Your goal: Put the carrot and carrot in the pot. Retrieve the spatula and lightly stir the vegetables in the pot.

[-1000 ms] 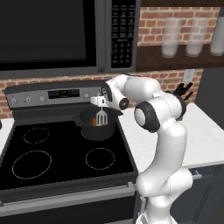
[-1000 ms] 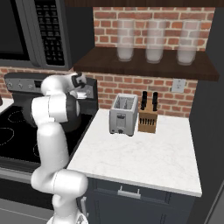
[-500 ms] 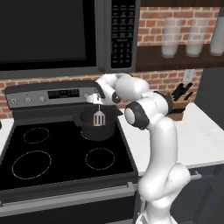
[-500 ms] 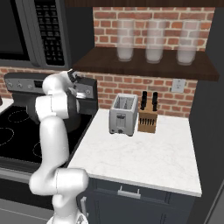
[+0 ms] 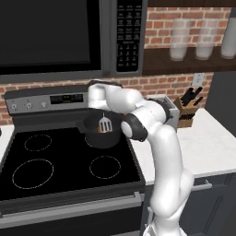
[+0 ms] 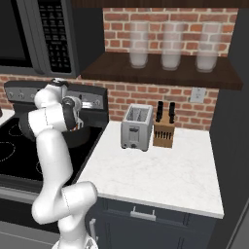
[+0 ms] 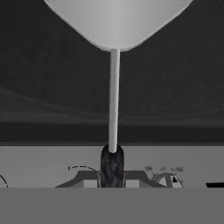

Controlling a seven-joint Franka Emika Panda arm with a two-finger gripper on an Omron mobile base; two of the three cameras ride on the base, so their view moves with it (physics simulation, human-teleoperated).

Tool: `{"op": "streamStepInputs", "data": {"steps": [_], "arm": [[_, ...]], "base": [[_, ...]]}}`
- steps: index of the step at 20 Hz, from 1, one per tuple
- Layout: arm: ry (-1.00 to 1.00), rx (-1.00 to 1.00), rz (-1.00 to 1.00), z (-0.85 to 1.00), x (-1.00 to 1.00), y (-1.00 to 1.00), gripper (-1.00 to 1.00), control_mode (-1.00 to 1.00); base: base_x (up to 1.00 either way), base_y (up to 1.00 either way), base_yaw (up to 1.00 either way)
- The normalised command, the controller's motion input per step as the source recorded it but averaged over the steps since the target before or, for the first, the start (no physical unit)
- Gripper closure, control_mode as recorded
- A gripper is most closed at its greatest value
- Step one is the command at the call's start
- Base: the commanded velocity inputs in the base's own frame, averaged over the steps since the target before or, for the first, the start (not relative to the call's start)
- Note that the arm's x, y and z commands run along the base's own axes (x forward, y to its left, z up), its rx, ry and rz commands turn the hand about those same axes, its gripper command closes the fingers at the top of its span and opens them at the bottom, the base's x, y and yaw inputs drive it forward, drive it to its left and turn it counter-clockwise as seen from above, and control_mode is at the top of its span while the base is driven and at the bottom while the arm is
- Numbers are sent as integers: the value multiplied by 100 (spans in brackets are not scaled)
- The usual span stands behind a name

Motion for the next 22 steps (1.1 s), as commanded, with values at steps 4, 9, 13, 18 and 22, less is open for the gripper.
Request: {"op": "streamStepInputs", "data": {"steps": [4,9,13,18,22], "arm": [[0,0,-1,-36,0,9,100,-100],[-2,7,0,-35,0,23,100,-100],[-8,9,0,-18,0,44,100,-100],[-11,1,0,-9,-7,54,100,-100],[-9,-6,-2,0,-20,59,100,-100]], "base": [[0,0,0],[0,0,0],[0,0,0],[0,0,0],[0,0,0]]}}
